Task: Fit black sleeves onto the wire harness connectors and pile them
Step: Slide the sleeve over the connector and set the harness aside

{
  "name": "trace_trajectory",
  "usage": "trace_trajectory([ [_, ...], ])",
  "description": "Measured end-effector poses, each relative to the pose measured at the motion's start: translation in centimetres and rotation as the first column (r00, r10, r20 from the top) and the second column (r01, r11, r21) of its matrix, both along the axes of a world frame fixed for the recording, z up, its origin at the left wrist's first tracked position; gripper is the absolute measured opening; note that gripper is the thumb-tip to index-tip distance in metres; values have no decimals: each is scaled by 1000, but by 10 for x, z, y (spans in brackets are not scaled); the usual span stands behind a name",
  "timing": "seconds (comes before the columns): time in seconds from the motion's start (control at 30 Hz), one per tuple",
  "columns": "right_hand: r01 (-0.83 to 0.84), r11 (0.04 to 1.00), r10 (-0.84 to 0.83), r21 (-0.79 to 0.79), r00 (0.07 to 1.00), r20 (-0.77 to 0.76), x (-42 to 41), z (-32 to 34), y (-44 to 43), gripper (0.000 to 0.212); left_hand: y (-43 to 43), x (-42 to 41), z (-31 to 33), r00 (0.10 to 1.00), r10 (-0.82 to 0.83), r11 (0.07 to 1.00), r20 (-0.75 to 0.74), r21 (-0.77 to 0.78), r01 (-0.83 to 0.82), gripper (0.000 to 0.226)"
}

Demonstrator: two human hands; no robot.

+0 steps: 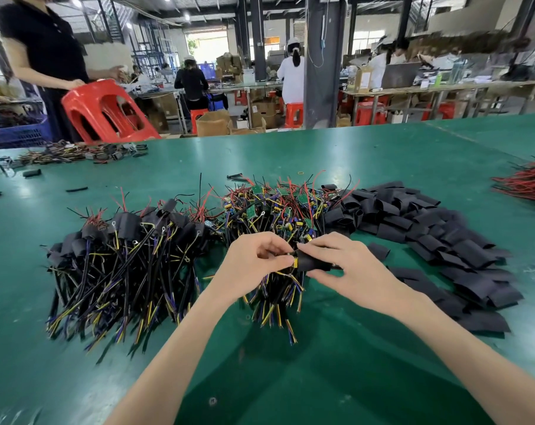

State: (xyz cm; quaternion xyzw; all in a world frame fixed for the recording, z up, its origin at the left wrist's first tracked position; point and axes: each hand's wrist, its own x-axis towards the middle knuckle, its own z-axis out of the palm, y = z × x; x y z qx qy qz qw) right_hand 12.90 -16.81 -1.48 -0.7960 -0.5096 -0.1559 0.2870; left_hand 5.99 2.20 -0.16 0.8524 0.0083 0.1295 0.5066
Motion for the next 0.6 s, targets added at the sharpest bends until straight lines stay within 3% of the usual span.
trace_trajectory([
  [0.17, -11, 1000, 10, -13, 997, -74, -3, 0, 1, 42, -7, 1, -5, 1000, 15, 1000, 10, -25, -15, 22],
  [0.4, 1, 999, 0, 37, 1000, -27, -3, 0, 2, 42, -4, 1, -3, 1000, 1, 997, 17, -71, 0, 23],
  [0.6, 18, 996, -18, 84, 1000, 5, -3, -4, 3, 43, -9, -4, 2, 1000, 15, 992, 26, 127, -18, 7],
])
